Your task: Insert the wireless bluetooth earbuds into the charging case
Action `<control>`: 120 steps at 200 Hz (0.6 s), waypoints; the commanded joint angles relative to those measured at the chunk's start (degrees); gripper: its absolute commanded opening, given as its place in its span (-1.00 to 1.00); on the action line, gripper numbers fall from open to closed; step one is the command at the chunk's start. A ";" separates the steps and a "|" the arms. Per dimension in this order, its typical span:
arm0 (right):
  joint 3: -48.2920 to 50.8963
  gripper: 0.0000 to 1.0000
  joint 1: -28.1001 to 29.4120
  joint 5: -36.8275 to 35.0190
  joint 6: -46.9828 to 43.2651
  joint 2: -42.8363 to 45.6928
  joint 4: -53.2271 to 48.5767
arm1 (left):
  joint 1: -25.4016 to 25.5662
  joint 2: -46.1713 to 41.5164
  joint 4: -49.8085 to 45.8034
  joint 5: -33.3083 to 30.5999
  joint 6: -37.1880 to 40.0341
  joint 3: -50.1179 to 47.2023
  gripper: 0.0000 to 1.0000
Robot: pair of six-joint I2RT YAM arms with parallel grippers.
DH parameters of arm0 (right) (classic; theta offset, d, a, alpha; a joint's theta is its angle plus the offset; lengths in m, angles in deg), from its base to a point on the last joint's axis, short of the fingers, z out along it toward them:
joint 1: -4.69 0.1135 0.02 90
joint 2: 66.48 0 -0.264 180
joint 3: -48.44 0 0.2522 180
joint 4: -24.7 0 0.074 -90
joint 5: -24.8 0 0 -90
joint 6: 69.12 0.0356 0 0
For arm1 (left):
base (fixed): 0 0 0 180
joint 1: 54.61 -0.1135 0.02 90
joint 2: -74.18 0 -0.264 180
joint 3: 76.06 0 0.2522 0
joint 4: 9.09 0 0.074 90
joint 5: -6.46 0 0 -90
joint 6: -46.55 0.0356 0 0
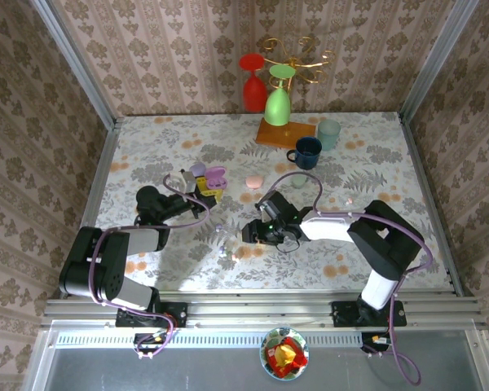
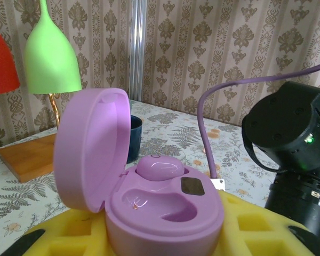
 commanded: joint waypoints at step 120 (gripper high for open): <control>-12.32 0.05 -2.19 0.48 -7.15 -6.64 -7.75 | -1.82 -2.77 1.74 -0.74 1.02 -1.38 -0.42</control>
